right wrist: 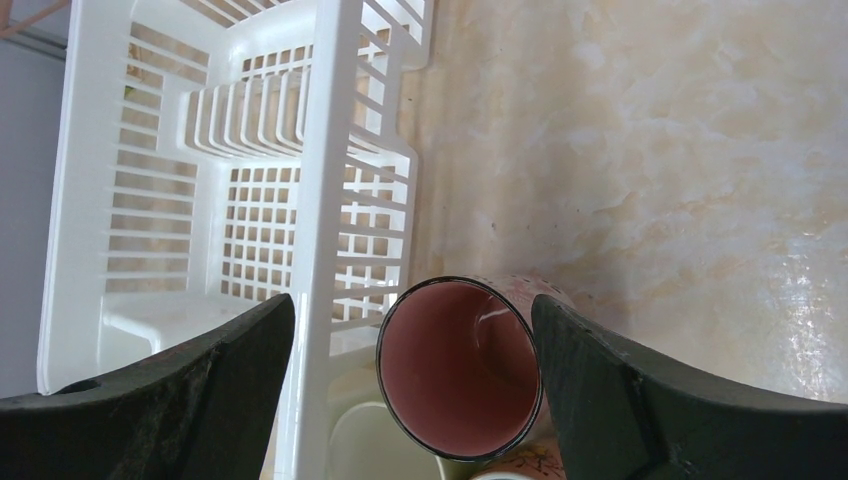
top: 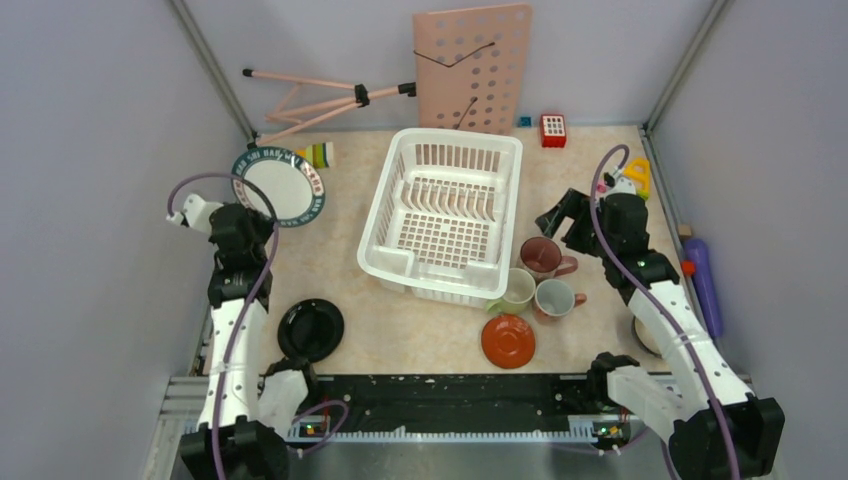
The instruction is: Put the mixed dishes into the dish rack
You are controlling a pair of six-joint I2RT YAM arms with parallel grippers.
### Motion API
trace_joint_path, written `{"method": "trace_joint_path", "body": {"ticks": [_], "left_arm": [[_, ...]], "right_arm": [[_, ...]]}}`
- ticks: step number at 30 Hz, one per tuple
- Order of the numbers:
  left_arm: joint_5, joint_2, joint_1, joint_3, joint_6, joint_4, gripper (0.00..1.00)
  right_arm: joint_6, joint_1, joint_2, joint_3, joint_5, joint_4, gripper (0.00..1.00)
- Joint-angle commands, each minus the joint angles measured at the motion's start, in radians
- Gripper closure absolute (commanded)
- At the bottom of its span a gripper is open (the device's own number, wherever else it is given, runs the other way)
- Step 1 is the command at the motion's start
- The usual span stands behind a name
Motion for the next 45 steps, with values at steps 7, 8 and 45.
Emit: {"method": "trace_joint_path", "body": {"ticks": [7, 8, 45], "left_arm": [[-0.030, 0.005, -0.175, 0.294, 0.149, 0.025, 1.00], [-0.025, 0.014, -0.201, 0.318, 0.158, 0.030, 1.00], [-0.742, 0.838, -0.970, 0.829, 1.351, 0.593, 1.00]], "right_arm": [[0.006, 0.009, -0.017, 0.043, 0.029, 0.025, 0.12], [0.007, 0.010, -0.019, 0.045, 0.034, 0.025, 0.12], [-0.015, 0.009, -0.065, 0.021, 0.121, 0.022, 0.12]]}}
